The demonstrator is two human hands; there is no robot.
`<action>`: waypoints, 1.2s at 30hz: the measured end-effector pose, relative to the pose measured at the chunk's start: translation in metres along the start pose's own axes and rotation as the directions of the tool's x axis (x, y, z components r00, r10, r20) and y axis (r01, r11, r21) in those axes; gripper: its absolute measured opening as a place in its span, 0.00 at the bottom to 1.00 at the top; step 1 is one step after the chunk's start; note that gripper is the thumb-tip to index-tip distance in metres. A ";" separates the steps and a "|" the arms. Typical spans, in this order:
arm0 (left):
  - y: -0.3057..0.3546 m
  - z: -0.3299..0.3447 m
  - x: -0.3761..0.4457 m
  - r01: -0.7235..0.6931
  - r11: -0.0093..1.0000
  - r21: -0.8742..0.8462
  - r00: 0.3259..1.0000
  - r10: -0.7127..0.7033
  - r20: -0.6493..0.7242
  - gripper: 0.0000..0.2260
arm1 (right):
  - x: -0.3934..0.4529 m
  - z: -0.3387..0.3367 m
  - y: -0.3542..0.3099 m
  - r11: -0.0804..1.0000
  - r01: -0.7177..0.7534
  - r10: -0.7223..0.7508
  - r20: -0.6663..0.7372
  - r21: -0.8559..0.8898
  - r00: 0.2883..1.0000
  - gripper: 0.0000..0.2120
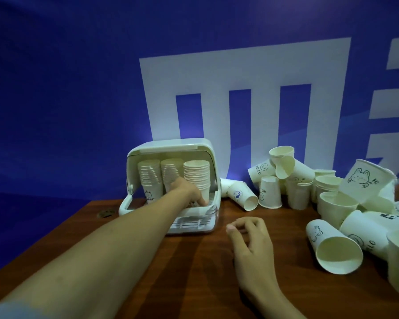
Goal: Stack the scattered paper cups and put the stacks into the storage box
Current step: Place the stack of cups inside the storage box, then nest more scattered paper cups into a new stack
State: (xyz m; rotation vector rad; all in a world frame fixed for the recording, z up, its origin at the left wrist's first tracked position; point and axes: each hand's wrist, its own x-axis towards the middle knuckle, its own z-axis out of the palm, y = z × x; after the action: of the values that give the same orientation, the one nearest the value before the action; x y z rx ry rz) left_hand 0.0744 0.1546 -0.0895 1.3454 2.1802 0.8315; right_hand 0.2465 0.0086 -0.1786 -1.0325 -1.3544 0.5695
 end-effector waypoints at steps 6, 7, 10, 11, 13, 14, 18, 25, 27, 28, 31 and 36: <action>0.010 0.026 0.021 0.034 0.999 -0.031 0.997 -0.036 -0.065 0.35 | 0.004 0.004 0.007 1.000 -0.009 0.010 0.046 -0.023 0.999 0.09; 0.010 0.028 0.024 0.040 0.999 -0.020 0.996 -0.041 -0.082 0.33 | 0.004 0.004 0.008 1.000 -0.010 0.011 0.053 -0.026 0.999 0.09; 0.010 0.031 0.030 0.018 1.000 0.018 0.991 -0.016 -0.136 0.30 | 0.004 0.006 0.008 1.000 -0.005 0.006 0.059 -0.015 0.998 0.11; 0.010 0.031 0.033 0.012 0.999 0.032 0.989 -0.008 -0.146 0.31 | 0.004 0.006 0.008 1.000 -0.005 0.005 0.057 -0.015 0.998 0.12; 0.011 0.031 0.037 0.009 0.998 0.065 0.988 0.001 -0.153 0.32 | 0.004 0.006 0.006 1.000 -0.006 0.008 0.059 -0.022 0.998 0.12; 0.011 0.031 0.038 0.019 0.998 0.068 0.987 -0.008 -0.161 0.32 | 0.004 0.006 0.006 1.000 -0.008 0.010 0.067 -0.025 0.998 0.13; 0.007 0.030 0.042 0.044 0.998 0.039 0.984 -0.037 -0.173 0.30 | 0.004 0.005 0.007 0.998 -0.016 0.022 0.095 -0.058 0.995 0.11; 0.005 0.033 0.040 0.105 0.994 -0.020 0.989 -0.106 -0.105 0.22 | 0.003 0.006 0.006 0.998 -0.030 0.034 0.099 -0.051 0.995 0.11; 0.005 0.033 0.037 0.090 0.996 0.021 0.990 -0.087 -0.111 0.21 | 0.004 0.007 0.007 0.998 -0.032 0.037 0.096 -0.056 0.995 0.11; 0.005 0.034 0.036 0.084 0.996 0.043 0.991 -0.079 -0.112 0.21 | 0.004 0.007 0.008 0.997 -0.036 0.042 0.099 -0.061 0.994 0.11; 0.003 0.033 0.034 0.042 0.991 0.130 0.993 -0.027 -0.111 0.16 | 0.005 0.008 0.011 0.996 -0.057 0.064 0.107 -0.064 0.992 0.11; 0.016 0.018 0.002 -0.133 0.877 0.462 0.969 0.213 -0.126 0.10 | 0.006 0.011 0.006 0.998 -0.027 0.032 0.082 -0.060 0.996 0.12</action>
State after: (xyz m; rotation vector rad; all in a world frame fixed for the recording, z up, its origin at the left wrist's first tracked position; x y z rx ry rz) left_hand 0.0952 0.1663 -0.0912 1.7714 2.5240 0.5321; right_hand 0.2386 0.0194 -0.1820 -1.0885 -1.4381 0.6027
